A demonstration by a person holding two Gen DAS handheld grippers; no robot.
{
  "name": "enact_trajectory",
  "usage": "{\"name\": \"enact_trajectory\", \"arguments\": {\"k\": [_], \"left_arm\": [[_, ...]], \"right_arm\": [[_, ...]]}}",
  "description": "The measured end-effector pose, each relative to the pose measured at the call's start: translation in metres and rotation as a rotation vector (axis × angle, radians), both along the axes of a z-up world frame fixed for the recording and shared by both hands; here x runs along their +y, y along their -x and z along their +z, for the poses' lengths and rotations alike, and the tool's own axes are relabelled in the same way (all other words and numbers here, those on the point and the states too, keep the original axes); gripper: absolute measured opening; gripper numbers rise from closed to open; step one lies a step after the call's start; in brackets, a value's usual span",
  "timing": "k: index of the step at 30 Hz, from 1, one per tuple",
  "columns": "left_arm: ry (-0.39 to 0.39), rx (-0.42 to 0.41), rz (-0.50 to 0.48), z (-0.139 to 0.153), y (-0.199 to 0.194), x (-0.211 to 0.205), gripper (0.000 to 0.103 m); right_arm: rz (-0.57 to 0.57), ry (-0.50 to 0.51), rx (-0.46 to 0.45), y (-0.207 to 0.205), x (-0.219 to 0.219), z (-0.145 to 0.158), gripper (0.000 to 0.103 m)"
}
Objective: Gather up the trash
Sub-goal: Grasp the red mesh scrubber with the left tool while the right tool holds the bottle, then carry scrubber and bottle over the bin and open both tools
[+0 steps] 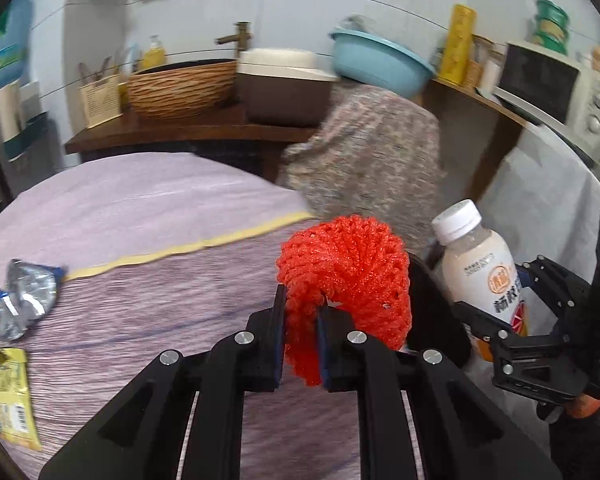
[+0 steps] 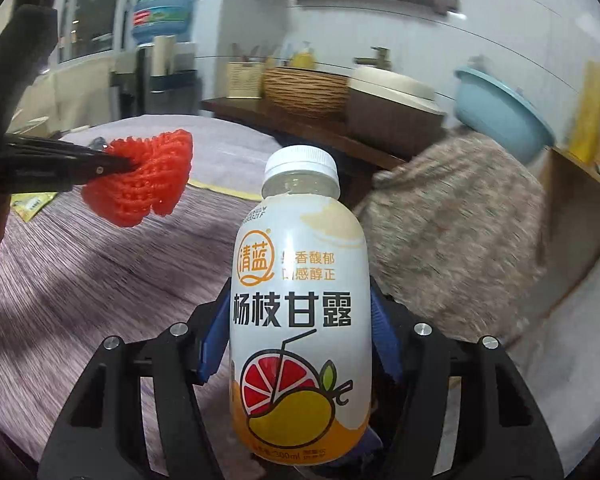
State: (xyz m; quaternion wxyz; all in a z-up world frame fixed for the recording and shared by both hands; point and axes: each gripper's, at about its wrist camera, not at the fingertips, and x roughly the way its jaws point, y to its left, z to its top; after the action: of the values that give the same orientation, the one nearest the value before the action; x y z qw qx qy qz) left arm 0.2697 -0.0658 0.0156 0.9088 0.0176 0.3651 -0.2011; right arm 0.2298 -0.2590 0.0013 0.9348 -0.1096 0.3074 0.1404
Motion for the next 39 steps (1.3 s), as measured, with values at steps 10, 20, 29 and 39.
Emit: {"name": "enact_trajectory", "arguments": {"k": [10, 20, 29, 39], "left_arm": [[-0.047, 0.09, -0.216, -0.037, 0.013, -0.131, 0.014], [-0.12, 0.271, -0.251, -0.114, -0.012, -0.21, 0.016], [-0.119, 0.234, -0.255, -0.113, -0.009, -0.216, 0.062], [-0.1, 0.108, -0.213, -0.072, 0.017, -0.189, 0.076]], "right_arm": [[-0.266, -0.025, 0.036, 0.051, -0.102, -0.031, 0.062], [-0.429, -0.057, 0.051, 0.092, -0.166, -0.046, 0.062], [-0.46, -0.093, 0.091, 0.095, -0.18, -0.071, 0.062], [-0.426, -0.123, 0.131, 0.078, -0.165, -0.094, 0.062]]}}
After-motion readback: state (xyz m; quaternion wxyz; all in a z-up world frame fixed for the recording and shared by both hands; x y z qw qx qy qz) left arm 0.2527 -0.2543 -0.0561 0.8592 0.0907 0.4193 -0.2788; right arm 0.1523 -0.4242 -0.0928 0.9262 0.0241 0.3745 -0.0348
